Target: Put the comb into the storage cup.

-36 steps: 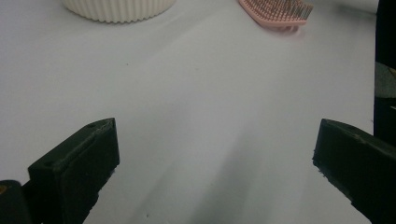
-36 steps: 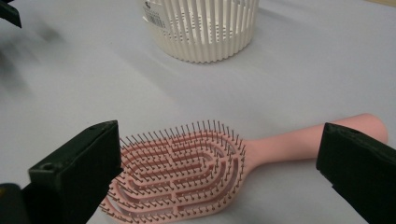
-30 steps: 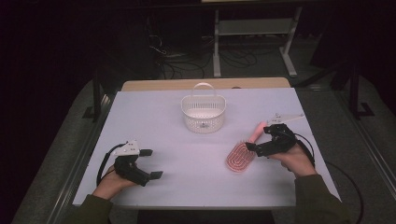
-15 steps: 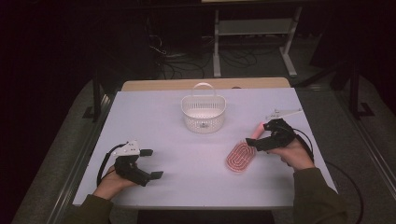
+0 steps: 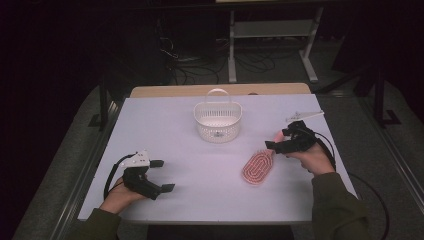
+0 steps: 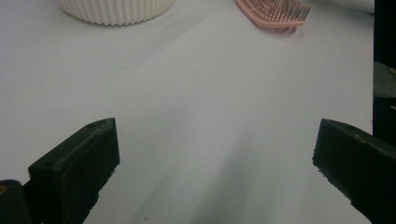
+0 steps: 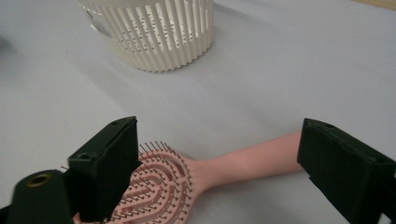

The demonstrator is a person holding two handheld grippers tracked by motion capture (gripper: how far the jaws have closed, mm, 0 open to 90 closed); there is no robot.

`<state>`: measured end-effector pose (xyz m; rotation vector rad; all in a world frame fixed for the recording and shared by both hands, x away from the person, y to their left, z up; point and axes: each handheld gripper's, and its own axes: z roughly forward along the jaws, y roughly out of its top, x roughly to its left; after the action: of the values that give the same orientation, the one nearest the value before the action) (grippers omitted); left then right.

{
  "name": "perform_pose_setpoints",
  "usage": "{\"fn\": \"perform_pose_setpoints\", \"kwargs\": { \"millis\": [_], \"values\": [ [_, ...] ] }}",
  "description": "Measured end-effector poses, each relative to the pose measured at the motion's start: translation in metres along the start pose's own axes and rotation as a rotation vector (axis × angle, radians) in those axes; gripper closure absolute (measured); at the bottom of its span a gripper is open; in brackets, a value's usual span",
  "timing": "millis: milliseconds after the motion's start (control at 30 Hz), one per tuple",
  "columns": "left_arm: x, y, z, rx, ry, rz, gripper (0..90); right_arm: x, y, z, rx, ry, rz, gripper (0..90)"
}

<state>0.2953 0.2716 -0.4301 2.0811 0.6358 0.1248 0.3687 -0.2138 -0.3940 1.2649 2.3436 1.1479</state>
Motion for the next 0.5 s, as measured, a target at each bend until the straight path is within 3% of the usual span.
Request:
{"fn": "perform_pose_setpoints", "kwargs": {
  "millis": [200, 500],
  "values": [
    [0.0, 0.0, 0.0, 0.001, -0.002, 0.002, 0.2, -0.006, 0.005, 0.003, 0.01, -0.02, 0.005, 18.9],
    [0.0, 0.0, 0.0, -0.001, -0.003, 0.002, 0.3, -0.016, 0.01, 0.011, 0.025, -0.055, 0.015, 37.2]
  ]
}}
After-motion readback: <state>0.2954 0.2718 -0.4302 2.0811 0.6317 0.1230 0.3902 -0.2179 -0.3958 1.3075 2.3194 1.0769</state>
